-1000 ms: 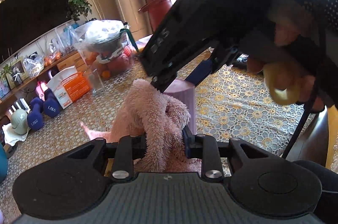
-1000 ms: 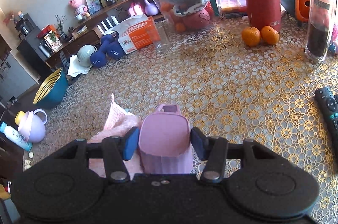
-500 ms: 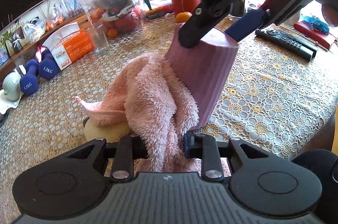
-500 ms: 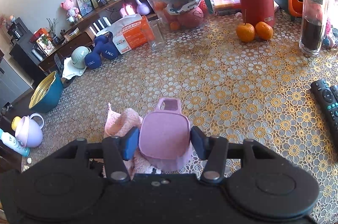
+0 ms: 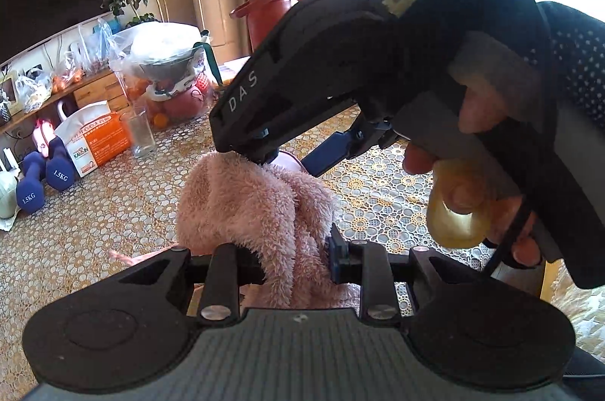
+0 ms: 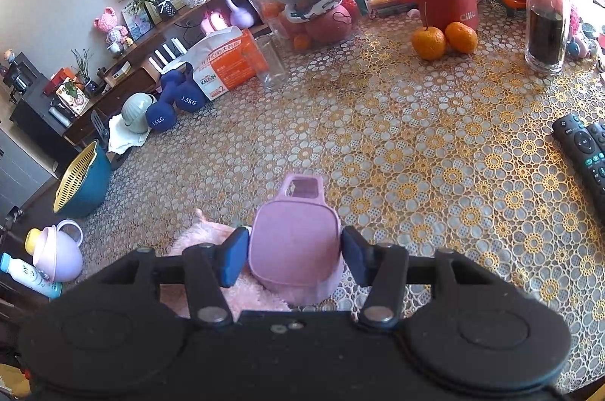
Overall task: Clean container
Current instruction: 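Press the pitcher side against the towel held by the left tool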
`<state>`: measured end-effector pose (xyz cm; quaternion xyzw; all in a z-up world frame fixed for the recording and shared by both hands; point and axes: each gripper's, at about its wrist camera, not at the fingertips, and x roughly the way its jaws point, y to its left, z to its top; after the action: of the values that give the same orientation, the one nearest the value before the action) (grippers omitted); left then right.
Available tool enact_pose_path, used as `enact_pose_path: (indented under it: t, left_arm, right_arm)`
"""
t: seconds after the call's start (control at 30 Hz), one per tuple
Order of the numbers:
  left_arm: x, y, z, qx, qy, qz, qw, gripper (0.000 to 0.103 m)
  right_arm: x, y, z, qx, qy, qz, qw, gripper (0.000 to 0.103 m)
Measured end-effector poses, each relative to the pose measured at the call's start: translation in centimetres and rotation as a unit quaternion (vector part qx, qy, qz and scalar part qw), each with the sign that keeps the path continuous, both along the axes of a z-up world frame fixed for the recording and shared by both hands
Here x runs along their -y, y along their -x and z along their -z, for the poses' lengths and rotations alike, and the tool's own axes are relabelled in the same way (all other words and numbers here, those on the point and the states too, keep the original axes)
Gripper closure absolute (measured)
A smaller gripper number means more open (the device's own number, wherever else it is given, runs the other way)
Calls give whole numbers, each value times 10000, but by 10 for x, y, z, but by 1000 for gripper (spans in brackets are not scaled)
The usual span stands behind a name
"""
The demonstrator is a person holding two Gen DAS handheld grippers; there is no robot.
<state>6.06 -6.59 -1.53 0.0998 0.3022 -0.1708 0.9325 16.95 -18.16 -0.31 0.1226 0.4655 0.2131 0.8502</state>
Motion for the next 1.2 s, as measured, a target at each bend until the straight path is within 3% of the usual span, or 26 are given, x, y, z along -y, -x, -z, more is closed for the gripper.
enact_pose_path:
  t: [0.23,0.43,0.67,1.0,1.2]
  left_arm:
    - [-11,-21,17,-275,54,-201,9994,77]
    - [-42,-43,33,-609,112,-764,9952,76]
    - [-61,-47,36,-596,-117,-1044,9927,77]
    - [-60,-17,-18,90,136,-420,9990,77]
    - [-58,-37,-27,-56,553,31,9984,77]
  right_arm:
    - [0,3,0,22,27,21,10000,50]
    - [2,1,1,24,-21,-11,10000,50]
    - [15,3,5,-142,-208,94,9996,51]
    - [27,12,10,-129,-352,-13,9993,51]
    - [27,26,14,148,-233,-404,9988,51]
